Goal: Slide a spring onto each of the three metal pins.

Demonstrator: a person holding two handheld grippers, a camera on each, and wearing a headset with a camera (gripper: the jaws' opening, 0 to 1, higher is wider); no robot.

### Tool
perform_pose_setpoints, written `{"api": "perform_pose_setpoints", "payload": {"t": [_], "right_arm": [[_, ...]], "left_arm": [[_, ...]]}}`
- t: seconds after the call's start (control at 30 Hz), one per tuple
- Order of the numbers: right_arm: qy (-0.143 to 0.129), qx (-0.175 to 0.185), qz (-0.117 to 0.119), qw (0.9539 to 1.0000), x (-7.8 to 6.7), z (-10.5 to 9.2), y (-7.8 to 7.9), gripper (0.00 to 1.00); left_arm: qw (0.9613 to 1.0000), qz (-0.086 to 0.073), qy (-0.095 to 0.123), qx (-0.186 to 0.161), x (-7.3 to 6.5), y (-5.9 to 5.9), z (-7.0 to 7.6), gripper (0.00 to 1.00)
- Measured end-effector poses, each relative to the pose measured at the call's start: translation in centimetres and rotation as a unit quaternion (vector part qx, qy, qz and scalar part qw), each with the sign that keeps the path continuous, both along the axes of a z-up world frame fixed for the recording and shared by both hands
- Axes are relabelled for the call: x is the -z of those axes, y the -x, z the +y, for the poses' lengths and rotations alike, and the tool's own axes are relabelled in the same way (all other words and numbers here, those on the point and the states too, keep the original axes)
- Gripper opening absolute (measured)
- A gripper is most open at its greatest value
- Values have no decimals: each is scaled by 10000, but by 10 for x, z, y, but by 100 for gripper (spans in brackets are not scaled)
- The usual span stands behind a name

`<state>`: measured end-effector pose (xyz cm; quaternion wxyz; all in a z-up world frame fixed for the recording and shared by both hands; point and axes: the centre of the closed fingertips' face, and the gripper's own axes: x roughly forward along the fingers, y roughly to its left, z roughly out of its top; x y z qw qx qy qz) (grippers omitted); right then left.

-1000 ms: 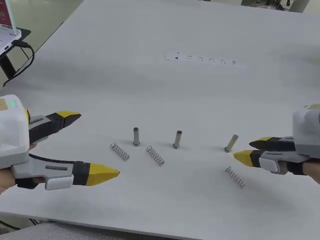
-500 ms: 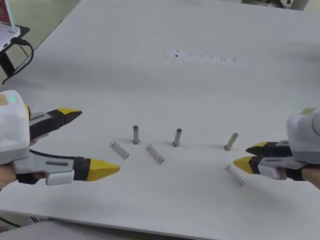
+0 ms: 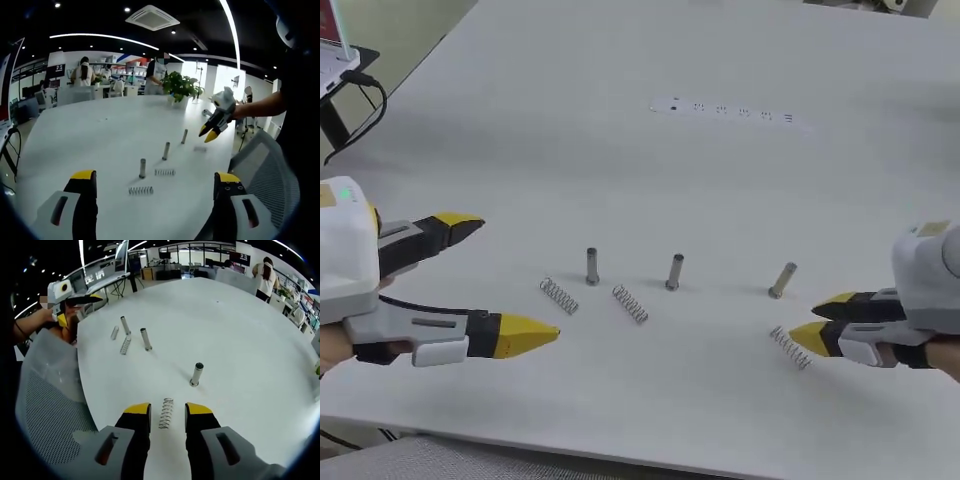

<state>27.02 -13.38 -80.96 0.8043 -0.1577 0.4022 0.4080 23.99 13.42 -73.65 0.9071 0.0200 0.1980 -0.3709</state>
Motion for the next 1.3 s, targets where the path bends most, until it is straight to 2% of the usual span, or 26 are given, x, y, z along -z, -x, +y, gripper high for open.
{"api": "perform_pose_setpoints", "payload": {"t": [0.27,0.57,1.2,1.3], "right_arm": [[191,-99,134,9997,15,-3,8,24],[318,-149,229,9991,29,-6,9,23],[516,-267,300,9979,40,-3,4,14],[645,-369,282,9968,41,-1,6,14]], "left_arm": [[10000,0,-6,-6,0,1,0,94],[10000,4,-7,0,-1,1,0,93],[10000,19,-17,43,-1,0,-2,93],[10000,21,-21,33,-1,0,-1,93]]}}
